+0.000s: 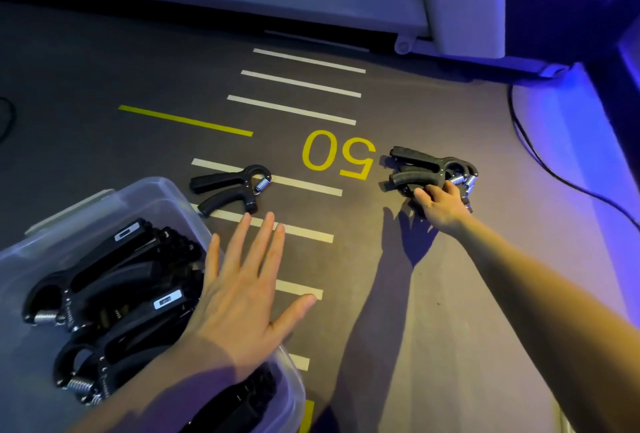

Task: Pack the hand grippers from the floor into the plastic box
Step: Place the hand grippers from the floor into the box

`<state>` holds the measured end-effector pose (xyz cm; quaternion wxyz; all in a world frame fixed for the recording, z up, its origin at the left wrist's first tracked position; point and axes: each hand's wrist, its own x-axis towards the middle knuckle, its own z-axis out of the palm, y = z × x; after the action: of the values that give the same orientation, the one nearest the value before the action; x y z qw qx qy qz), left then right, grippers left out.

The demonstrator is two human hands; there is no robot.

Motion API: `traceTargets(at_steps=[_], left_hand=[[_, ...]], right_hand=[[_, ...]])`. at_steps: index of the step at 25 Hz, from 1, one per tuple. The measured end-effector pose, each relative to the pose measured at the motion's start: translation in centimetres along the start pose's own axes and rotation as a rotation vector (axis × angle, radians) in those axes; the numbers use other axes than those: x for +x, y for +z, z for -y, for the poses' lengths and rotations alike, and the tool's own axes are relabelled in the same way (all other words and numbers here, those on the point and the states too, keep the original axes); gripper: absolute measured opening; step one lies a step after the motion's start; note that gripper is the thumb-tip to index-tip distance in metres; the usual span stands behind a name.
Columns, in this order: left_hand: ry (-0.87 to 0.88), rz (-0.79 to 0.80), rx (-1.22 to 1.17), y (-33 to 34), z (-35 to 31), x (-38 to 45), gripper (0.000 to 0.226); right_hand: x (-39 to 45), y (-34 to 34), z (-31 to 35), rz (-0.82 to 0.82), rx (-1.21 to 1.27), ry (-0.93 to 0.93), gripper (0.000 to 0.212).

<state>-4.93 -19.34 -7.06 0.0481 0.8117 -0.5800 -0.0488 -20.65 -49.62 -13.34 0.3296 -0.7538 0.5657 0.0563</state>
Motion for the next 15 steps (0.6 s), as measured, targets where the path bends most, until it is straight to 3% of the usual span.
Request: traceTargets(at_steps=[3,7,12,15], left_hand=[[0.003,0.013,0.027,0.2,0.0,0.3,0.085],[-0.008,0.039,0.041,0.0,-0.1,0.3,0.085],[-0.022,0.020,-0.052,-0.6,0.0,-0.2,0.087],[-0.034,0.040,-0.085,-1.1,-0.1,-0.3,0.088]], right_hand=[[0.3,-0.3,0.1,0.018,-0.112,0.006,0.047],[-1.0,0.2,0.1,-0.037,-0.015,-0.003,0.038],[-3.4,0.8,-2.2,-0.060,0.562,0.020,0.055],[-4.8,2.0,-2.7,-0.086,0.701,0.037,0.051]])
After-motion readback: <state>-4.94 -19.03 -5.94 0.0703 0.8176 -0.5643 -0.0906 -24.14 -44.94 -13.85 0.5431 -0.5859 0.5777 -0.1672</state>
